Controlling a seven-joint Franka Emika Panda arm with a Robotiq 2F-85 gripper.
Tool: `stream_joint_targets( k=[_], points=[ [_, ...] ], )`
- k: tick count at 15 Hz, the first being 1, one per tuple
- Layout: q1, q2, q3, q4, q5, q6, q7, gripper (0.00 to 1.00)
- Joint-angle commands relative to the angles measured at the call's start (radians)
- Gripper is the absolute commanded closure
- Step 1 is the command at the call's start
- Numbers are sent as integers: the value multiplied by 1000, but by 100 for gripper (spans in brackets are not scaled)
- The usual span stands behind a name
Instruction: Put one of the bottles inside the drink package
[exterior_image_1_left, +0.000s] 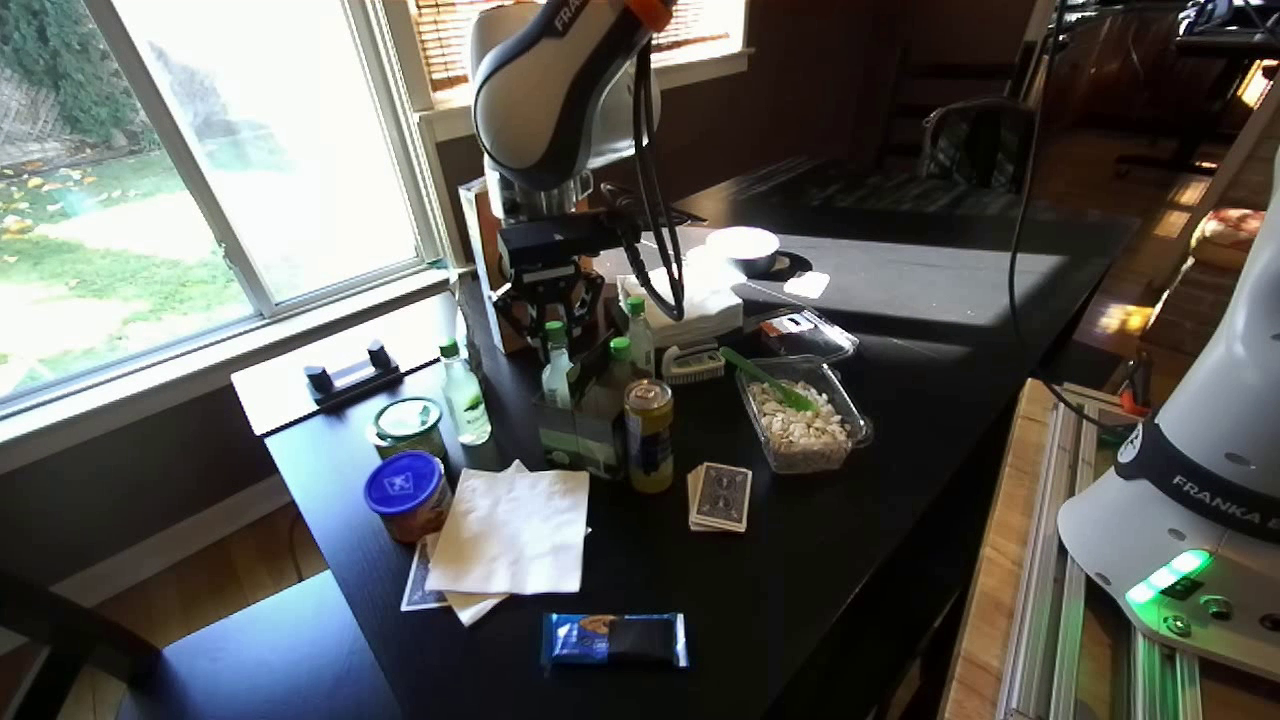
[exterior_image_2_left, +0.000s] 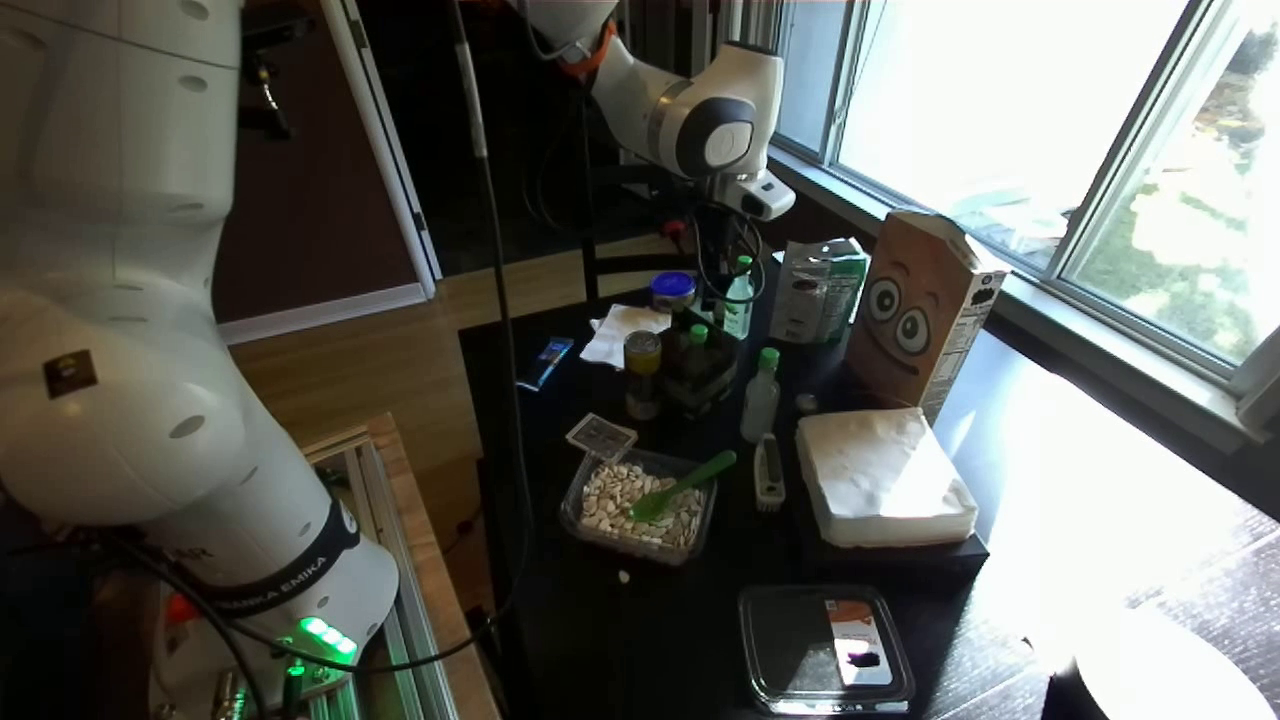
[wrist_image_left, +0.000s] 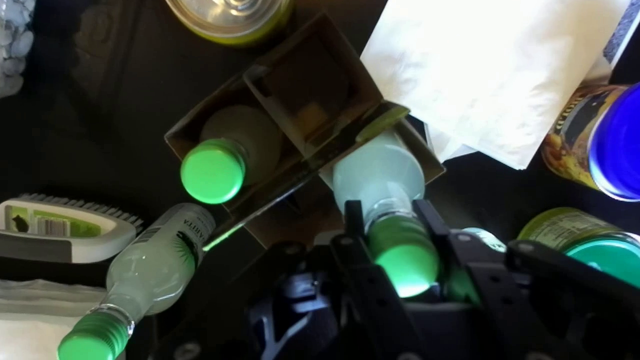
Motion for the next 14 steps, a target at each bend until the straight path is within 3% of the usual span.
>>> stream_joint_targets(
  k=[1, 8, 14],
  points=[
    [36, 3, -33, -4, -41, 74, 43, 93],
    [94, 16, -95, -14, -149, 167, 125, 93],
    [96, 40, -83, -5, -145, 146, 119, 93]
  ],
)
